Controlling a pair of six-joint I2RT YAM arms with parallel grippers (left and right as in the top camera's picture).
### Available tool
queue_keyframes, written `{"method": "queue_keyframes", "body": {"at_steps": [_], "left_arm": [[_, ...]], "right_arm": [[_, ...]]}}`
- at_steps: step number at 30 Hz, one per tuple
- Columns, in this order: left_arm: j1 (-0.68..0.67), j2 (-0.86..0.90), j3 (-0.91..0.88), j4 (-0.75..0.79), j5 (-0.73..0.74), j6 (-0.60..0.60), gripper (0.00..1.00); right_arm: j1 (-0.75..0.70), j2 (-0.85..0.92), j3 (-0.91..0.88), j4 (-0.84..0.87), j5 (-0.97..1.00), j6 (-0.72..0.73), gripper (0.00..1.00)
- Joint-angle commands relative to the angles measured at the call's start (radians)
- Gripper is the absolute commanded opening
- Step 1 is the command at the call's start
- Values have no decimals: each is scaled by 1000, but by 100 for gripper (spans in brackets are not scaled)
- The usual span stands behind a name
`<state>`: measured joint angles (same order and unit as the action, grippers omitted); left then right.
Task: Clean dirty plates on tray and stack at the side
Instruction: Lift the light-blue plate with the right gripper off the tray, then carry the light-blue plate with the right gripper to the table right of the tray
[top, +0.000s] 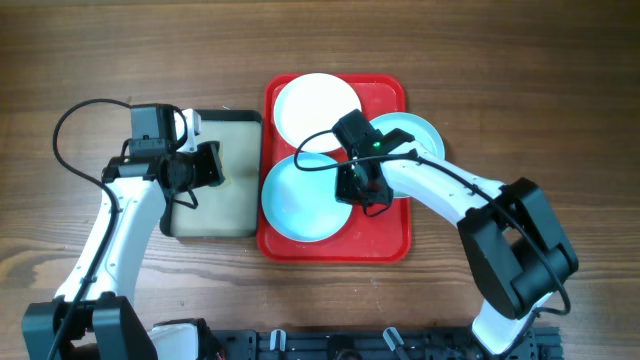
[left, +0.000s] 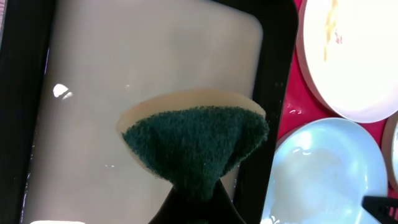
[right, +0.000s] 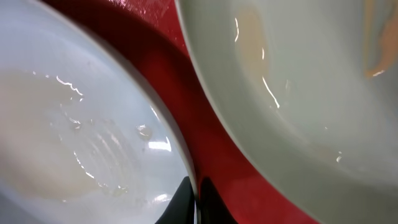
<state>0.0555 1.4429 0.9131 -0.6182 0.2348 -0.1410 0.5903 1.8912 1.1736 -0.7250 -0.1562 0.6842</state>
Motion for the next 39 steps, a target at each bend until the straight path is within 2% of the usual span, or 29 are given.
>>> {"method": "queue_keyframes", "body": {"at_steps": [1,5,11,17,23,28,32,36,38,39], "left_arm": [[10,7,3,1,22,26,4],[45,7,3,1,16,24,4],[101,7,3,1,55,-27,4],[101,7,3,-7,57,-27,4],[101,7,-6,-7,57,-27,4],[101,7,-6,-12,57,-27,4],[101,7,-6,-14,57,-27,4],[101,7,-6,-14,57,-27,4],[101,7,-6,-14,57,-27,4],[101,7,-6,-14,57,-28,4]], "right_arm": [[1,-95,61,-70,63,-30,4],[1,-203,88,-119,67,-33,4],[2,-245,90,2,71,-26,4],[12,-234,90,256,155,6,4],[43,-132,90,489,177,23,4],[102,-63,91,695,327,-16,4],[199,-17,91,838,537,-185,4],[269,32,91,982,671,-477,4],[286,43,91,1075,745,-703,4],[286,43,91,1101,744,-769,4]]}}
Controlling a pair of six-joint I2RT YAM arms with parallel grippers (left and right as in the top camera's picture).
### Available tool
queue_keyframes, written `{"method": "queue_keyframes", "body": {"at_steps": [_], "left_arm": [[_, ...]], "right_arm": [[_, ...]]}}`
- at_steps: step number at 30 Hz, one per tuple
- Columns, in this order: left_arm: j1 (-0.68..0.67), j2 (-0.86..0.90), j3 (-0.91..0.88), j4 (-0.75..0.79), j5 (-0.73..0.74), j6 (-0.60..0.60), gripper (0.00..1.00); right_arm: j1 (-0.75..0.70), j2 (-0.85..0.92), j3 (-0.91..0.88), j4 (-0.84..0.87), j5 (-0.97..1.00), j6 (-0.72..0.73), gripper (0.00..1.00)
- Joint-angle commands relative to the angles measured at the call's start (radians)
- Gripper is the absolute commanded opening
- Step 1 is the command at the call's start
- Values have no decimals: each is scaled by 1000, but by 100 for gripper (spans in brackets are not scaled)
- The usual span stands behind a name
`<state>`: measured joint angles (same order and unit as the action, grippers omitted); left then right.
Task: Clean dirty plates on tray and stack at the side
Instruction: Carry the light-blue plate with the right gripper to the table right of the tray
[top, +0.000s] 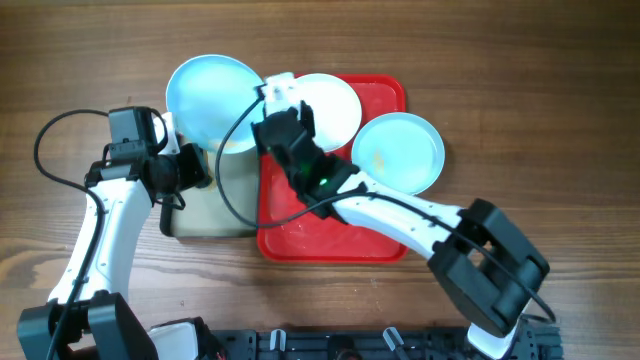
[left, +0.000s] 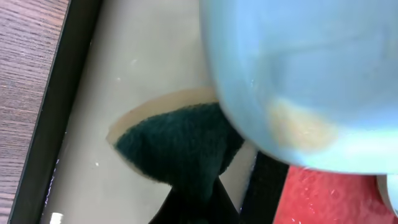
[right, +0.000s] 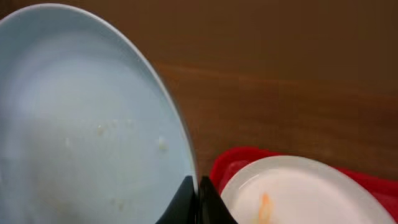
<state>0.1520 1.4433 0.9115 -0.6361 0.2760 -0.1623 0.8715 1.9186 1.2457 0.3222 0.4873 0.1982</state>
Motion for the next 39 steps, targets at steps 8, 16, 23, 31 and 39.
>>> {"method": "queue_keyframes", "body": {"at_steps": [8,16,23,31,39], "left_arm": [[2,6,-5,8,16,-6,4],[2,6,-5,11,16,-6,4],[2,6,-5,11,16,-6,4],[2,6,-5,12,17,-6,4],[2,6,-5,11,23,-6,4]], "right_arm": [[18,15,19,475,96,-928,4],[64,15,19,653,-3,-1287,4],[79,15,19,679,-17,-1381,4],[71,16,18,326,-18,-1143,4],[-31,13,18,192,-20,61,4]]}}
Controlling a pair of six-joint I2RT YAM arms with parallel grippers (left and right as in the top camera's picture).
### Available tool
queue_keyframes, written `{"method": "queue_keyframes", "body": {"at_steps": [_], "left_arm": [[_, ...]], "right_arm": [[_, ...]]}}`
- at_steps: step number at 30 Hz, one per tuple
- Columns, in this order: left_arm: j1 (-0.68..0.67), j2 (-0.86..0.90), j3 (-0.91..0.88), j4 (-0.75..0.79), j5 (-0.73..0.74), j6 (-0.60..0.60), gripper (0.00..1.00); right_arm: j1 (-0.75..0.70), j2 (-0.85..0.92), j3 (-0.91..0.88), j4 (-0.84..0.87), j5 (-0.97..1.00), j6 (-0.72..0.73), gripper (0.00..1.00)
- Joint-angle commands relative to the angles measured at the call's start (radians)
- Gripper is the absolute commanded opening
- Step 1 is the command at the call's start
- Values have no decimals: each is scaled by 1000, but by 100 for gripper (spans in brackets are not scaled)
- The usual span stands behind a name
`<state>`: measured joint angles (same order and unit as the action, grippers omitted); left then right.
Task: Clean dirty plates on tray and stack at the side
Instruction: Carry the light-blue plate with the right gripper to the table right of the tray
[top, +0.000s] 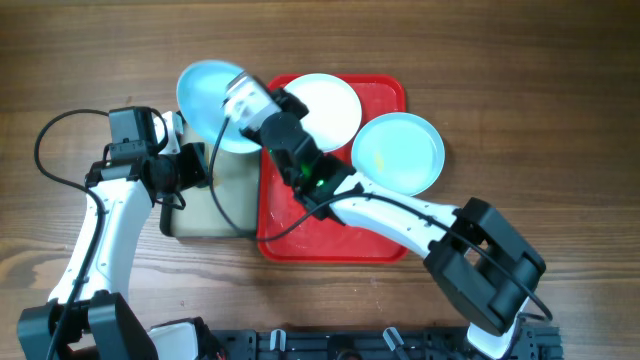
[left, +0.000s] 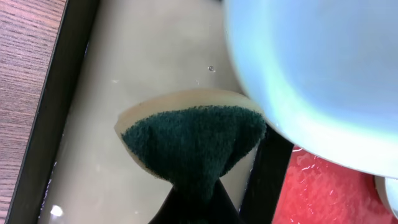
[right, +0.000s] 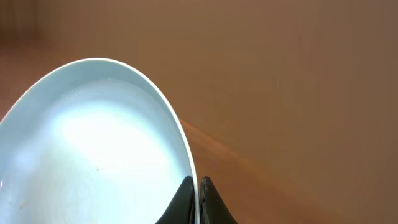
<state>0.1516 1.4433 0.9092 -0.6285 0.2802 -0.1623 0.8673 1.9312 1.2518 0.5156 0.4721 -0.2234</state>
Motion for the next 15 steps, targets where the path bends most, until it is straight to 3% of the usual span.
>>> {"method": "queue_keyframes", "body": {"at_steps": [1,4,6,8,10,15], "left_arm": [[3,6,-3,4,19,-6,4],[3,6,-3,3,19,-6,4],[3,6,-3,4,20,-6,4],[3,6,-3,4,23,-6,4],[3,6,-3,4,23,-6,4],[3,6,-3,4,23,-6,4]], "right_arm": [[-43,0,12,-2,-19,529,4],[-109,-5,12,-57,-160,608,4],[-202,-27,12,-148,-356,785,4],[-292,-45,12,-175,-559,859,4],[-423,-71,12,-245,-766,892,4],[-793,-97,12,-541,-970,940,4]]}}
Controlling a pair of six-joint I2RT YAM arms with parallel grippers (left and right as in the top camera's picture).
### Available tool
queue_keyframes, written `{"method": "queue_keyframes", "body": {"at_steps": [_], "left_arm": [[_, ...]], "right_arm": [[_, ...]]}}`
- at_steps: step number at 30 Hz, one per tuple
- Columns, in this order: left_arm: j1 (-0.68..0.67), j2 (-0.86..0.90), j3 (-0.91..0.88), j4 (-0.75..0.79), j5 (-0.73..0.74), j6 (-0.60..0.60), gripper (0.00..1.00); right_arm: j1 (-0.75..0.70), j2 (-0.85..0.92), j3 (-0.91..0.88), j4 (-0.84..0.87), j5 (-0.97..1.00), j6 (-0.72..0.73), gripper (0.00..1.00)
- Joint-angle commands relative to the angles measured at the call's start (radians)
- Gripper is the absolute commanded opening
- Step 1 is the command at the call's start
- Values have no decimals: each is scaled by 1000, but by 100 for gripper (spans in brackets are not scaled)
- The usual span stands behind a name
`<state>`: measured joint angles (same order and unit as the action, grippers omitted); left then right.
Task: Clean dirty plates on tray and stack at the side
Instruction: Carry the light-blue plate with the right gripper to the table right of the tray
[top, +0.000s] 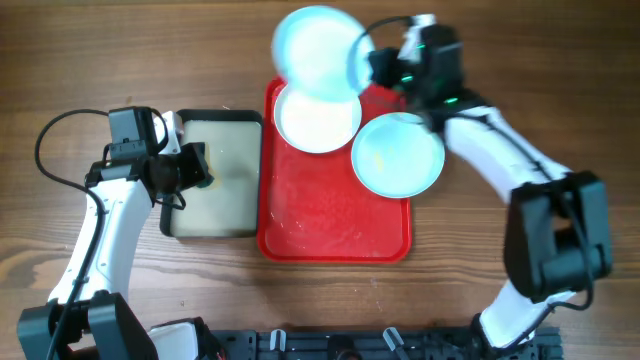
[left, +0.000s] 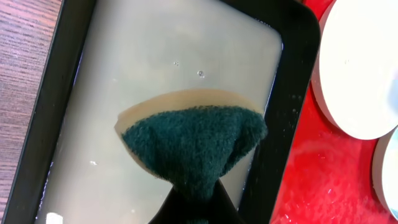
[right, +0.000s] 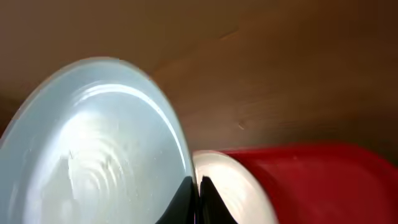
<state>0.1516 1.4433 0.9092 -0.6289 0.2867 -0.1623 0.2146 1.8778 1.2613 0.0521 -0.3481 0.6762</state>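
Note:
My right gripper (right: 198, 183) is shut on the rim of a light blue plate (top: 312, 40), held raised above the far edge of the red tray (top: 335, 225). A white plate (top: 318, 118) lies in the tray's far part; the right wrist view shows this white plate (right: 233, 186) just beyond the jaws. Another light blue plate (top: 398, 155) rests on the tray's right rim. My left gripper (left: 194, 193) is shut on a green and tan sponge (left: 193, 140) over the black basin (top: 212, 175) of cloudy water.
The wooden table (top: 520, 60) surrounds the tray and basin. The black basin (left: 277, 124) stands directly left of the red tray (left: 311, 180). Black rails run along the near table edge.
My right gripper has carried the light blue plate from over the basin's far right corner to above the tray's far edge, and the right arm has swung to the right side. The left gripper has not moved.
First my right gripper pinched the rim of the light blue plate lying in the tray, while the left held the sponge over the basin. Then the plate was held over the basin's far side, next to the sponge. Now it hangs above the tray's far edge.

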Motion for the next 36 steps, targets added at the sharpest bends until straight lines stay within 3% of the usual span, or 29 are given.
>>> {"method": "queue_keyframes", "body": {"at_steps": [1,5,7,9,12,17,27,28,29,30,31,35,36], "left_arm": [[3,6,-3,4,17,-6,4],[1,6,-3,5,17,-6,4],[1,6,-3,5,17,-6,4],[1,6,-3,8,17,-6,4],[1,6,-3,8,17,-6,4],[1,6,-3,8,20,-6,4],[1,6,-3,8,20,-6,4],[1,6,-3,8,20,-6,4],[1,6,-3,8,20,-6,4],[1,6,-3,8,20,-6,4],[1,6,-3,8,20,-7,4],[1,6,-3,8,20,-6,4],[1,6,-3,9,20,-6,4]], "right_arm": [[-205,-43,3,-126,-149,29,4],[-404,-43,3,-288,-128,-4,4],[-467,-43,3,-388,-26,-38,4],[-506,-43,0,-519,194,-132,4],[-510,-41,-18,-660,416,-152,4],[-499,-36,-79,-616,438,-154,4],[-386,-36,-107,-569,389,-363,10],[-377,-36,-107,-570,375,-369,11],[-372,-36,-107,-563,329,-422,22],[-373,-38,-98,-565,288,-482,48],[-373,-47,-73,-599,256,-521,58],[-373,-119,36,-773,61,-559,60],[-368,-143,42,-838,-42,-562,56]]}}
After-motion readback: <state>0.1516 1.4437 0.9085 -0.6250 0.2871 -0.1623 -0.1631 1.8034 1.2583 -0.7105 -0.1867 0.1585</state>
